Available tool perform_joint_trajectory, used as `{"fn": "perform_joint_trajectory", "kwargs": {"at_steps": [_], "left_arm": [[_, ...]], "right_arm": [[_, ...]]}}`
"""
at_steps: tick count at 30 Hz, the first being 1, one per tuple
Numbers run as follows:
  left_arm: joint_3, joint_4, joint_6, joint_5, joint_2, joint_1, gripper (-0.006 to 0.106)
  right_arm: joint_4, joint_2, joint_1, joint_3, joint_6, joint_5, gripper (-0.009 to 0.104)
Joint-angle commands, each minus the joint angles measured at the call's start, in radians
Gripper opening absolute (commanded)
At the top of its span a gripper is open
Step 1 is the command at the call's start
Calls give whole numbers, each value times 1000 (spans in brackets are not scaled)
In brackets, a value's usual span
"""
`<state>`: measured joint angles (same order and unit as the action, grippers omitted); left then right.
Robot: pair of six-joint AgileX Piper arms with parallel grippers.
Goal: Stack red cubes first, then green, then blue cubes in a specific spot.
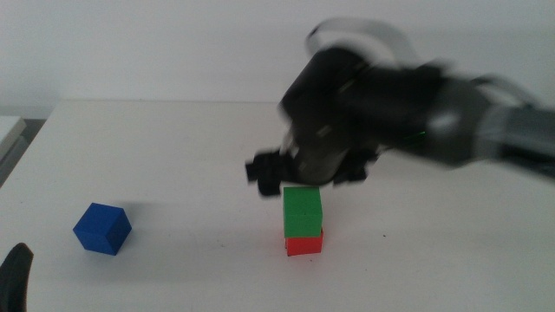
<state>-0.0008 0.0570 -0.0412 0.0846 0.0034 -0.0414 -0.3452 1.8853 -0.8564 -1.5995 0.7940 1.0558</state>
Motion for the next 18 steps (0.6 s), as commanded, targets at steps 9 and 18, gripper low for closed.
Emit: {"fn": "perform_joint_trajectory", "kwargs": {"at_steps": [9,18], "left_arm": [[1,2,4,-12,-3,2,94],[1,2,4,-12,-3,2,94]], "right_arm": [[103,-679,31,439,-465,-169,80],[378,-1273,100,832,-996,-307,86]]}}
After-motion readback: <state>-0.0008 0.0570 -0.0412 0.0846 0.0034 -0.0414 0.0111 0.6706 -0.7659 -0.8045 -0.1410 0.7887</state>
